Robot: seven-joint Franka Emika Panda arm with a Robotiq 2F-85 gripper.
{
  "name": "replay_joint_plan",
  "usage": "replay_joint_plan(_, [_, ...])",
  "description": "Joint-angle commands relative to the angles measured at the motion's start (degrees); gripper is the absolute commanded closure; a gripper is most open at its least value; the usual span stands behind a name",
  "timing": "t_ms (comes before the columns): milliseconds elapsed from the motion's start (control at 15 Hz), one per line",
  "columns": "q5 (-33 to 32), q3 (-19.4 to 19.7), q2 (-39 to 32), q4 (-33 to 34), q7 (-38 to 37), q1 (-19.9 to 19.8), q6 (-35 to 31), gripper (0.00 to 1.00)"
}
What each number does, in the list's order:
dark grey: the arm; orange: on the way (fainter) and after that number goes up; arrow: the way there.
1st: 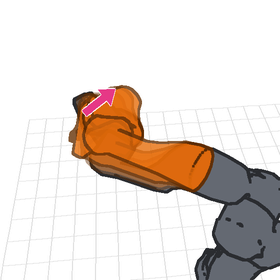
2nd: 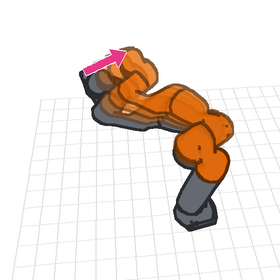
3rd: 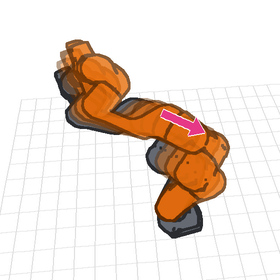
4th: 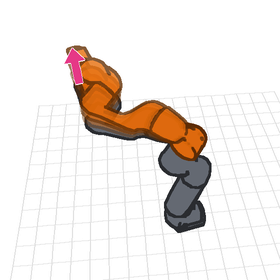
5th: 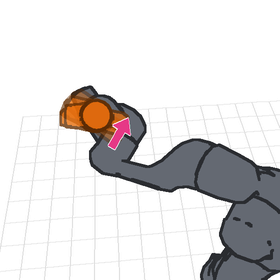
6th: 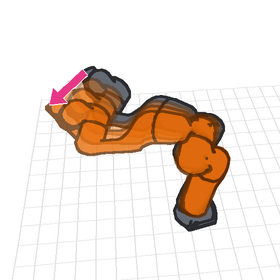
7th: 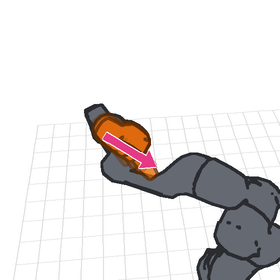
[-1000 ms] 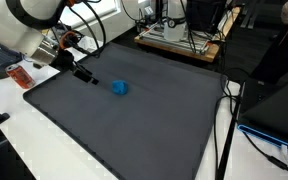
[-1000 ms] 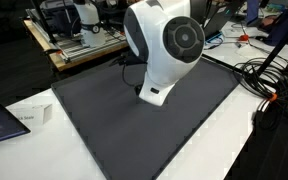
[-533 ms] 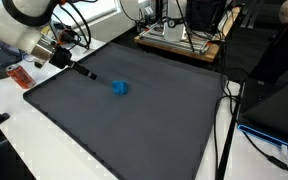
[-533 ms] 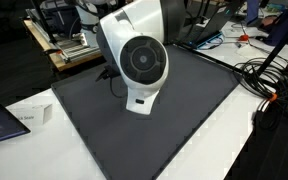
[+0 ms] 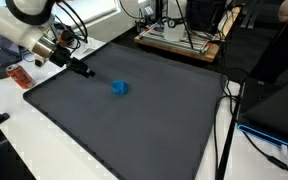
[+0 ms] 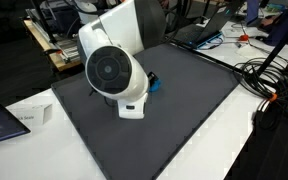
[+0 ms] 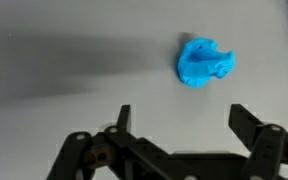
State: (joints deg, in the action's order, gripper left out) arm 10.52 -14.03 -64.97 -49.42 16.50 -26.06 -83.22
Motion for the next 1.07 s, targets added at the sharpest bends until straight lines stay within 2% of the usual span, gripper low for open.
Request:
replay_joint_plan(0, [1.84,-1.55,8.03,-13.70,6.69,-3.82,-6.85,0.00])
replay_joint_plan(467, [1.69,-2.75,18.47,-30.62,16.07,-7.29,-14.04,0.00])
replay_joint_plan(533, [5.19,0.93,20.49,-32.66,18.96,-5.15,-14.47,0.00])
replay_joint_plan(1000, [16.97,4.45,33.25,-50.60,30.50,-3.65,-20.32,0.00])
